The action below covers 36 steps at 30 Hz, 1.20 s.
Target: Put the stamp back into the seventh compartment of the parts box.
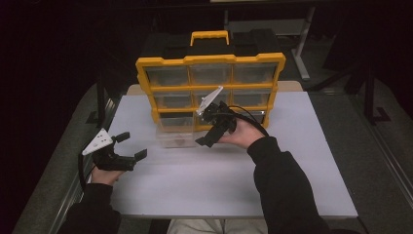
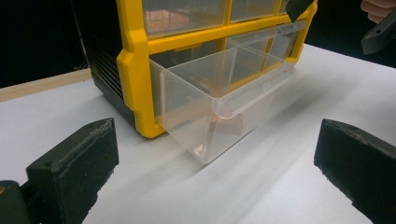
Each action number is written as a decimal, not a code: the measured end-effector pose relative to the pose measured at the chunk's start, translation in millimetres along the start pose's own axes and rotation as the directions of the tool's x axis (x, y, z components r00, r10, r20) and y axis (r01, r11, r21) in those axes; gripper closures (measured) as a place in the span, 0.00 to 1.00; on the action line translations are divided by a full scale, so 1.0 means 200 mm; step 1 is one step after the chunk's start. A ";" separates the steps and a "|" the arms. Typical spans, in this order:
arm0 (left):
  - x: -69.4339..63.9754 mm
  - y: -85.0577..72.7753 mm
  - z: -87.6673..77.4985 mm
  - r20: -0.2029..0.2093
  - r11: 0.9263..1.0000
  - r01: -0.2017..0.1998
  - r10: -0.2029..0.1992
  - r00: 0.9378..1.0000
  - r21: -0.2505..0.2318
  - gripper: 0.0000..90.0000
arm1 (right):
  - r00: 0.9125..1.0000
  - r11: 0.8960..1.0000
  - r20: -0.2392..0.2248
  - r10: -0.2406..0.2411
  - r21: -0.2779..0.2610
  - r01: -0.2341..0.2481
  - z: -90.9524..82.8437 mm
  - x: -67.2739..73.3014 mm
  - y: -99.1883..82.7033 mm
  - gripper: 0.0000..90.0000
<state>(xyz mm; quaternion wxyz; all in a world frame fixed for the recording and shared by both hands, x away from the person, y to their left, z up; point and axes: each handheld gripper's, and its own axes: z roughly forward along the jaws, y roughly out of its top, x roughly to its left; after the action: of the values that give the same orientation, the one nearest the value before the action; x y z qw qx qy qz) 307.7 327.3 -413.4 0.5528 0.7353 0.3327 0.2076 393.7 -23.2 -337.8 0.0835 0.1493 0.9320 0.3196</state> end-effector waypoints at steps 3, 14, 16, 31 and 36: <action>0.00 0.00 0.00 0.001 1.000 0.002 -0.002 1.000 0.003 0.00 | 1.000 1.000 0.005 0.013 -0.010 -0.013 -0.02 0.00 -0.02 0.00; 0.00 0.00 0.01 0.001 1.000 0.003 -0.003 1.000 0.008 0.00 | 0.998 0.998 0.044 0.044 -0.052 -0.042 -0.12 0.00 -0.14 0.00; 0.00 0.00 0.01 0.001 1.000 0.002 -0.002 1.000 0.010 0.00 | 0.997 0.997 0.049 0.052 -0.058 -0.049 -0.13 -0.01 -0.16 0.00; 0.00 0.00 0.01 -0.006 1.000 0.004 -0.004 1.000 0.011 0.00 | 0.986 0.986 0.103 0.132 -0.116 -0.120 -0.25 -0.07 -0.37 0.00; 0.00 0.00 0.01 -0.008 1.000 0.002 -0.002 1.000 0.012 0.00 | 0.981 0.977 0.111 0.161 -0.157 -0.143 -0.31 -0.07 -0.45 0.00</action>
<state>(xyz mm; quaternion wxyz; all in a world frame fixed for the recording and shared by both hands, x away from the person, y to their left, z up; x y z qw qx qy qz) 307.9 326.2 -414.2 0.5471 0.7374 0.3370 0.2082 370.5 -130.7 -345.5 0.1270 0.2329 0.8846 0.3835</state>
